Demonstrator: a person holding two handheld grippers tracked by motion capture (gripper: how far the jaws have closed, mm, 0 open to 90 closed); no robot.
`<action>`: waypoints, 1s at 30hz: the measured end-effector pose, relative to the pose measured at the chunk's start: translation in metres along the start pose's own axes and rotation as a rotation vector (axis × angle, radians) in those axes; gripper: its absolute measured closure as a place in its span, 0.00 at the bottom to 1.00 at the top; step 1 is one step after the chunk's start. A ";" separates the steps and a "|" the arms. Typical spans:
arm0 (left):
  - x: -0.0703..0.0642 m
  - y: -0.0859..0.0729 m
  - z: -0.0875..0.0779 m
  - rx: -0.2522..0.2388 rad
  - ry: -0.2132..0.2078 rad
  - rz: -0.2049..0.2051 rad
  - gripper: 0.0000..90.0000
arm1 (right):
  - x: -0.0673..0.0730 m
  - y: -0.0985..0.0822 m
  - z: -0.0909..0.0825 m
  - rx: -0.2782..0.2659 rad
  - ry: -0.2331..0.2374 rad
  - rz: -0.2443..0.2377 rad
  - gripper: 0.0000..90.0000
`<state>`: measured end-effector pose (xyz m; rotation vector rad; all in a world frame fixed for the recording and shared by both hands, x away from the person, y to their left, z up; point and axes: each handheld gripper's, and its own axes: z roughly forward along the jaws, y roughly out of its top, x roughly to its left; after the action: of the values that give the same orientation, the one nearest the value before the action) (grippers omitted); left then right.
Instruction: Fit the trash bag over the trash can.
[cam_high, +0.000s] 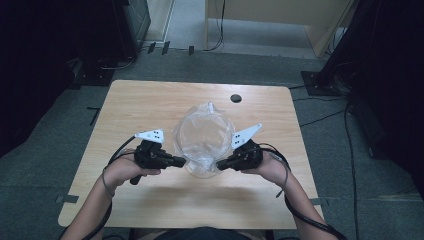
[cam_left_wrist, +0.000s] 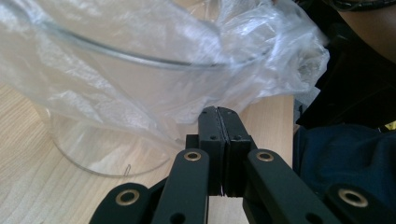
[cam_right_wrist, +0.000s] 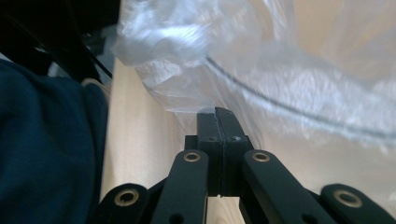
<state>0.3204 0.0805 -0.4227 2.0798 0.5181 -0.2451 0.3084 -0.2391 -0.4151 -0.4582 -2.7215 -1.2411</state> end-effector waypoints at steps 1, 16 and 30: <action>0.000 0.000 0.000 -0.004 0.001 0.002 0.99 | -0.001 -0.001 0.001 0.003 -0.002 0.006 1.00; 0.003 -0.003 0.001 -0.027 0.000 0.000 0.92 | -0.001 -0.005 0.014 0.060 -0.012 -0.014 0.85; -0.003 0.008 -0.043 -0.161 0.043 0.060 0.62 | -0.001 0.000 -0.057 -0.170 -0.030 -0.014 0.67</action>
<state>0.3205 0.1124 -0.3929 1.9435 0.4844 -0.1200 0.3084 -0.2827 -0.3781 -0.4794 -2.6595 -1.4885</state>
